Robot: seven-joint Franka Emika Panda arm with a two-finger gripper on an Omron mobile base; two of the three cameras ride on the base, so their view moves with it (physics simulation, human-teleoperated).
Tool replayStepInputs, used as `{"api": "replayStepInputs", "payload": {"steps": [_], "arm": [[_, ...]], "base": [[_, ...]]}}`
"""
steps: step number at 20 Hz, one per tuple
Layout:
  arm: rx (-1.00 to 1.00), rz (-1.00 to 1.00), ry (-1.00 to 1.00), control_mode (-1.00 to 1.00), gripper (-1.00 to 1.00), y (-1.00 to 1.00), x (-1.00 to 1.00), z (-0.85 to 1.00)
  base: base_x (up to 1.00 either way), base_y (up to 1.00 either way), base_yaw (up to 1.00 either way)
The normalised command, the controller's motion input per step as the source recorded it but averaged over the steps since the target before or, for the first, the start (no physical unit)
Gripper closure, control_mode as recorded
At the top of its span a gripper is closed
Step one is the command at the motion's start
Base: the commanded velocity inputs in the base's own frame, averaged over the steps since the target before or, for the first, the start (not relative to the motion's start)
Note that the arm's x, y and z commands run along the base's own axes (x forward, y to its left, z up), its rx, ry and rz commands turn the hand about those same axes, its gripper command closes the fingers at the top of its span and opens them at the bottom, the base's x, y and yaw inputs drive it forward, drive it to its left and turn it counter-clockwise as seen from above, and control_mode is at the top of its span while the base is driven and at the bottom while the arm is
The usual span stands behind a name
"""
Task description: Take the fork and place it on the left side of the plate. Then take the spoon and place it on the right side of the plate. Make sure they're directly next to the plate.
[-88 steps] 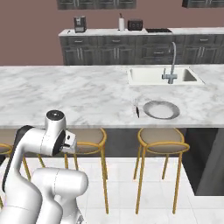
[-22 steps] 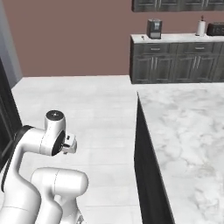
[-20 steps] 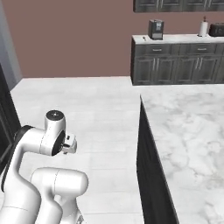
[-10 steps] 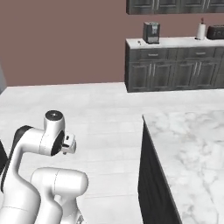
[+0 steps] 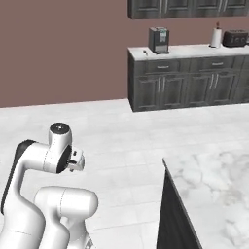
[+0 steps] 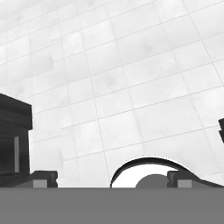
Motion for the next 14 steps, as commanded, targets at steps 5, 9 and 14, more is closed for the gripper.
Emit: {"api": "replayStepInputs", "payload": {"steps": [5, 9, 14], "arm": [[0.0, 0.0, 0.0, 1.0, -1.0, 0.0, 0.0, 0.0], [0.0, 0.0, 0.0, 1.0, -1.0, 0.0, 0.0, 0.0], [0.0, 0.0, 0.0, 1.0, -1.0, 0.0, 0.0, 0.0]], "base": [[0.94, 0.34, -0.2], [0.94, 0.33, -0.2], [0.94, 0.32, -0.19]]}}
